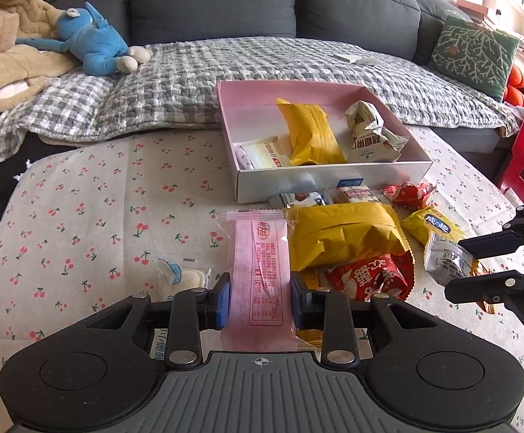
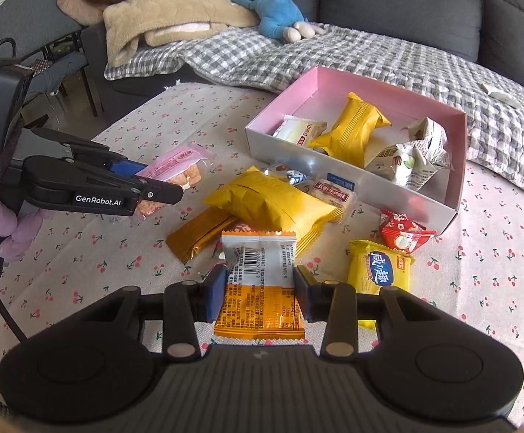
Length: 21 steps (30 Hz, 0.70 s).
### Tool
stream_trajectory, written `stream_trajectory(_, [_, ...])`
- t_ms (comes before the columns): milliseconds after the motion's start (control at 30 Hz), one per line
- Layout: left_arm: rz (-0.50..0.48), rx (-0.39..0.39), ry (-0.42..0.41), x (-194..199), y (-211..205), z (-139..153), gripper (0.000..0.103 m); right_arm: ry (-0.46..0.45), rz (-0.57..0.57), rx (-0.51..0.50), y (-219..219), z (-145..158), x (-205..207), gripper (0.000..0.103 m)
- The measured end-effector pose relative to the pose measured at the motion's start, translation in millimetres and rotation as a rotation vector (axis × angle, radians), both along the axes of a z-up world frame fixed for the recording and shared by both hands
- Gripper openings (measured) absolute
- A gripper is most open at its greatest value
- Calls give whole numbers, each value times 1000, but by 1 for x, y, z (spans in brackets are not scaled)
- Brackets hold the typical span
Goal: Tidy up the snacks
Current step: 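Carry both packets into the pink box and open both tools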
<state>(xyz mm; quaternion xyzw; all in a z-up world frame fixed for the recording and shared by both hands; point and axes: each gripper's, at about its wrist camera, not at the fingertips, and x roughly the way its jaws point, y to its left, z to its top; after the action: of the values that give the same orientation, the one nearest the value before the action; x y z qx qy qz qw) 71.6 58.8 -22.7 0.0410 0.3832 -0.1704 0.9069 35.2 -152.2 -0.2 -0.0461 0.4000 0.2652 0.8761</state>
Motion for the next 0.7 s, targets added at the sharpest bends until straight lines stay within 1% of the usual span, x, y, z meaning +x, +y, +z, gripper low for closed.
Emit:
stream_trajectory(200, [5, -34, -21, 3, -11, 12, 30, -21, -71, 21, -9, 8, 18, 37])
stream_trajectory(367, [-5, -33, -38, 11, -24, 18, 30, -33, -147, 55, -20, 13, 37, 37])
stream_trajectory(433, [-1, -25, -51, 17, -29, 21, 30, -31, -176, 77, -26, 15, 47, 37])
stream_trajectory(567, [18, -43, -53, 34, -32, 24, 30, -22, -236, 114, -38, 14, 64, 37])
stream_trajectory(700, [30, -22, -66, 57, -40, 22, 30, -16, -284, 138, -46, 13, 80, 37])
